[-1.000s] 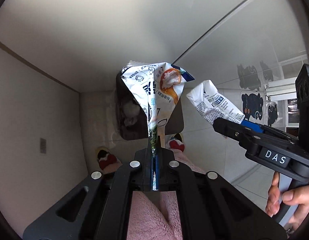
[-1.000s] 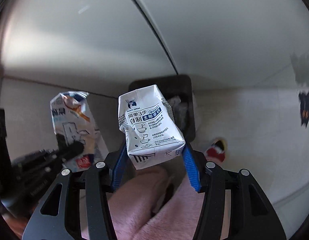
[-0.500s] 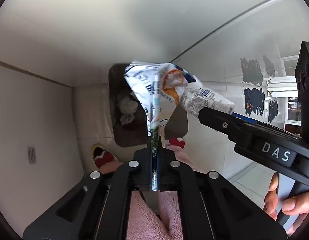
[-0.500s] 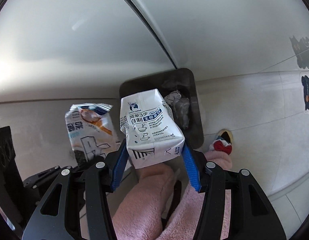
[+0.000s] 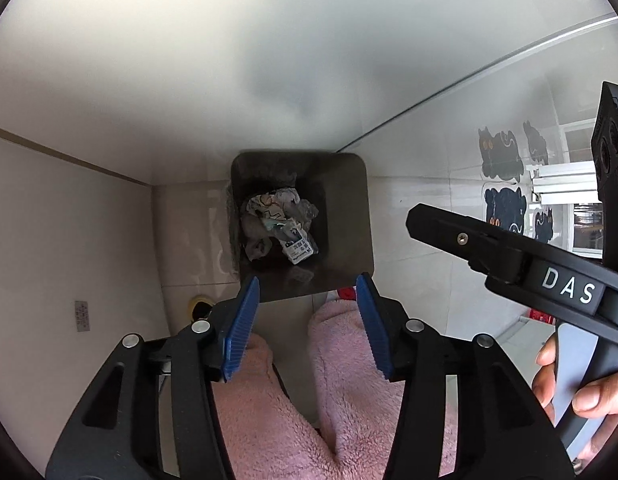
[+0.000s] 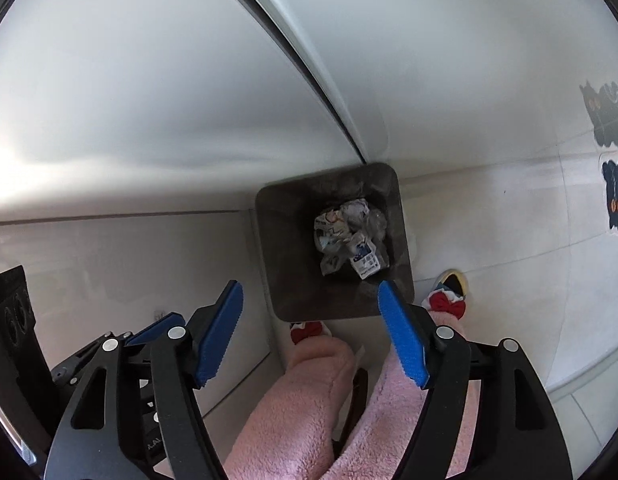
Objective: Collect trash
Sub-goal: 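Open both grippers to drop the snack bag and milk carton into the bin, then raise both tools back above the counter trash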
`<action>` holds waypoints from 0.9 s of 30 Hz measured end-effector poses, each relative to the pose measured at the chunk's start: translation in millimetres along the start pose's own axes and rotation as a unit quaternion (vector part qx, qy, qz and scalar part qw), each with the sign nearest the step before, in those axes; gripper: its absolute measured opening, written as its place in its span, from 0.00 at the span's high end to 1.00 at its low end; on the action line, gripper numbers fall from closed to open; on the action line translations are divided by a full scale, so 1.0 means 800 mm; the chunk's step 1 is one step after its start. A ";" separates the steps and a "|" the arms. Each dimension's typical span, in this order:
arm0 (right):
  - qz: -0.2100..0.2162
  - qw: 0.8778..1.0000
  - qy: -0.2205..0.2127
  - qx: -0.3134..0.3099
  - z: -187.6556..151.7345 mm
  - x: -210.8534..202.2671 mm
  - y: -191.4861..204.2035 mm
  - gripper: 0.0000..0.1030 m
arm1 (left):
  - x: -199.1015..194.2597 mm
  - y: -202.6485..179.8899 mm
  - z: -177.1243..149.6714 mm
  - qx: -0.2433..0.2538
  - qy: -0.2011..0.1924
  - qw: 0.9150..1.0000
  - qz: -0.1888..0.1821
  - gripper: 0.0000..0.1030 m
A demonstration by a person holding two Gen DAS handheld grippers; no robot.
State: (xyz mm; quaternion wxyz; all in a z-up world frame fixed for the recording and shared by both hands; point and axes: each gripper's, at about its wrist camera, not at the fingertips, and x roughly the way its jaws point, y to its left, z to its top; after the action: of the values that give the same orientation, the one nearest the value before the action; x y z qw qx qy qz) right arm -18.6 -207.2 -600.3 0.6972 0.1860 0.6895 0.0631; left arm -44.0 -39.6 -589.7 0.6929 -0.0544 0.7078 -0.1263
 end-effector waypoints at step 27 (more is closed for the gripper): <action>-0.063 0.969 -0.209 -0.111 -0.035 -0.344 0.055 0.04 | -0.343 -0.071 -0.022 0.085 -0.193 0.977 0.015 0.08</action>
State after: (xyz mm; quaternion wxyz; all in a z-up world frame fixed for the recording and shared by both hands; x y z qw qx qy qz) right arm -50.4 -256.7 -326.5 0.8448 0.0728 0.5272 0.0547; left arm -57.8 -23.5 -309.4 0.8203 -0.0079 0.5482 -0.1629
